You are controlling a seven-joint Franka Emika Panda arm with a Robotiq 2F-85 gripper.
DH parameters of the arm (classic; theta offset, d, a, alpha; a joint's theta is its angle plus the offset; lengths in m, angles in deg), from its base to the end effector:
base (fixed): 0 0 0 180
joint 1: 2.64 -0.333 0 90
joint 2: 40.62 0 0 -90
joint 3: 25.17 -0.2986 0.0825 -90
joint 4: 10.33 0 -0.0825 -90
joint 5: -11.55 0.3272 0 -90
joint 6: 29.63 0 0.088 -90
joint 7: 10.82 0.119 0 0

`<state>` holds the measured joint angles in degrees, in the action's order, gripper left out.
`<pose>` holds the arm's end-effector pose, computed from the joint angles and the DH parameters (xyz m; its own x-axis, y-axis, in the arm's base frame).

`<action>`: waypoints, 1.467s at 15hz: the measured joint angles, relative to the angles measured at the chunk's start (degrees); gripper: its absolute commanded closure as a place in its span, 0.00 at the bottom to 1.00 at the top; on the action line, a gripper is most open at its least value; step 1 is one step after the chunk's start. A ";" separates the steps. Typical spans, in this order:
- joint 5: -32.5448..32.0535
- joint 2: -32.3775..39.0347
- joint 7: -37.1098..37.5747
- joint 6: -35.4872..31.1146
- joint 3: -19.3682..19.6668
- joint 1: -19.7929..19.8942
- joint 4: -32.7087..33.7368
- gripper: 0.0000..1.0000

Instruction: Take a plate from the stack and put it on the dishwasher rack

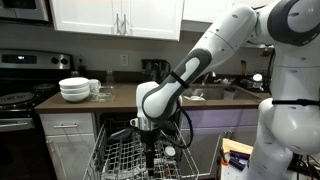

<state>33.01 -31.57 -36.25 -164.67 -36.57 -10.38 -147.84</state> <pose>0.4141 0.1536 0.2556 0.8709 0.4790 -0.1100 0.4282 -0.8494 -0.3085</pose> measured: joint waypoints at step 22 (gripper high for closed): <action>-9.55 -0.03 8.32 -0.02 1.31 -0.05 0.93 0.00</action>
<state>23.46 -31.61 -27.93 -164.68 -35.27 -10.43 -146.91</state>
